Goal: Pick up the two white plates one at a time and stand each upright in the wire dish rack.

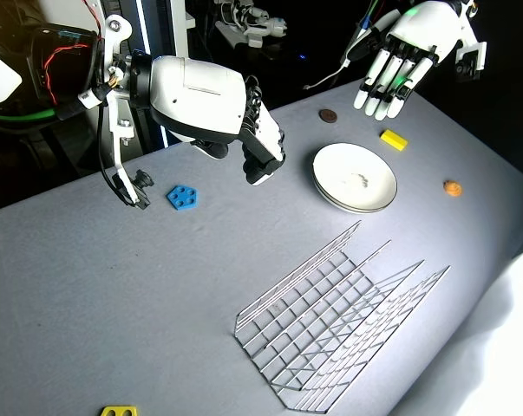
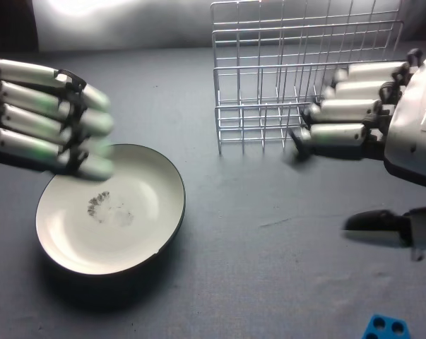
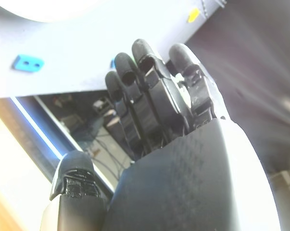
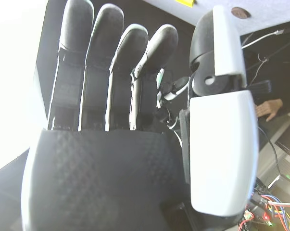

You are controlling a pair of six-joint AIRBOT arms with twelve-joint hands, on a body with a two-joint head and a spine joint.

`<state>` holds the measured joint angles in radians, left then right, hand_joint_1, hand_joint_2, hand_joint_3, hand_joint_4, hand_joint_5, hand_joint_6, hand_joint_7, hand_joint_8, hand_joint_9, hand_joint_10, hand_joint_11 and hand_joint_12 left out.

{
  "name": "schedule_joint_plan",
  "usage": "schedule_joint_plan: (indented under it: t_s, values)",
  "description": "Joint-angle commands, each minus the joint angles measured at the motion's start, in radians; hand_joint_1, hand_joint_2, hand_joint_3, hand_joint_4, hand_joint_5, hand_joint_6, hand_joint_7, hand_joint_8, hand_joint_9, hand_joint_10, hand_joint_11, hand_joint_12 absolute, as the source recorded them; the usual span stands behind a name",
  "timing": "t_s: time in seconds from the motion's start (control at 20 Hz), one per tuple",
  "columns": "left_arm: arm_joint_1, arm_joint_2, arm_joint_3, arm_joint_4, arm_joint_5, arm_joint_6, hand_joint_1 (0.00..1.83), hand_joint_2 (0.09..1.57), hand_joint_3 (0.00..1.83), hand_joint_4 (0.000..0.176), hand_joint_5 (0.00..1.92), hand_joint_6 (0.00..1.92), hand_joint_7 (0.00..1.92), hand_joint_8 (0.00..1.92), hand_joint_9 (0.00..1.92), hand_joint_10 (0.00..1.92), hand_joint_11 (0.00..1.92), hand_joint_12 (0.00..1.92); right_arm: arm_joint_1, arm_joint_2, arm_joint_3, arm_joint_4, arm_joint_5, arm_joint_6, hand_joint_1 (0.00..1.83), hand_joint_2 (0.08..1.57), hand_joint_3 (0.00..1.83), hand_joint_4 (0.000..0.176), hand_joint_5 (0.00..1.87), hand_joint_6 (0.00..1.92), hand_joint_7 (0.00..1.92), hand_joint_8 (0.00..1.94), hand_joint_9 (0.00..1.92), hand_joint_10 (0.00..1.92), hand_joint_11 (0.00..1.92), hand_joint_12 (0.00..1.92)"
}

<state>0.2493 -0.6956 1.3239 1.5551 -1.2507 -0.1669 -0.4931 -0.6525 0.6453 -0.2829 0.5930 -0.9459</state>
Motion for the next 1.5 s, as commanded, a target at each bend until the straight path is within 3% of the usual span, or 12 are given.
schedule_joint_plan:
  t_s: [0.0,0.5,0.75,0.95,1.05,1.45]
  values:
    - [-0.011,0.004,0.001,-0.097,-0.039,-0.007,0.00,1.11,0.03,0.000,0.02,0.00,0.00,0.00,0.00,0.00,0.00,0.00,0.019,0.004,-0.004,0.017,0.126,-0.011,0.00,1.24,0.01,0.000,0.14,0.00,0.11,0.00,0.07,0.00,0.00,0.16]
    - [-0.009,-0.006,0.003,-0.004,-0.057,-0.044,0.00,1.10,0.01,0.000,0.01,0.00,0.00,0.00,0.00,0.00,0.00,0.00,0.026,0.002,-0.015,0.103,0.057,-0.032,0.01,1.22,0.00,0.000,0.16,0.00,0.12,0.00,0.08,0.00,0.00,0.26]
    - [-0.013,-0.028,0.051,0.109,-0.093,-0.044,0.00,1.10,0.01,0.000,0.01,0.00,0.00,0.00,0.00,0.00,0.00,0.00,-0.004,-0.012,-0.016,0.103,0.104,-0.032,0.07,1.20,0.00,0.000,0.16,0.00,0.12,0.00,0.09,0.00,0.00,0.28]
    - [0.051,-0.060,0.128,0.115,-0.106,-0.043,0.00,1.10,0.01,0.000,0.00,0.00,0.00,0.00,0.00,0.00,0.00,0.00,-0.028,-0.030,-0.016,0.103,0.179,-0.033,0.03,1.20,0.00,0.000,0.11,0.00,0.08,0.00,0.06,0.00,0.00,0.18]
    - [0.114,-0.086,0.167,0.075,-0.106,-0.043,0.00,1.09,0.00,0.000,0.00,0.00,0.00,0.00,0.00,0.00,0.00,0.00,-0.042,-0.036,-0.016,0.103,0.235,-0.043,0.12,1.18,0.00,0.000,0.13,0.00,0.10,0.00,0.07,0.00,0.00,0.20]
    - [0.313,-0.166,0.212,0.015,-0.044,0.037,0.00,1.09,0.00,0.000,0.00,0.00,0.00,0.00,0.00,0.00,0.00,0.00,-0.047,-0.035,-0.016,0.108,0.225,-0.043,0.12,1.19,0.00,0.000,0.15,0.00,0.10,0.00,0.09,0.00,0.00,0.24]
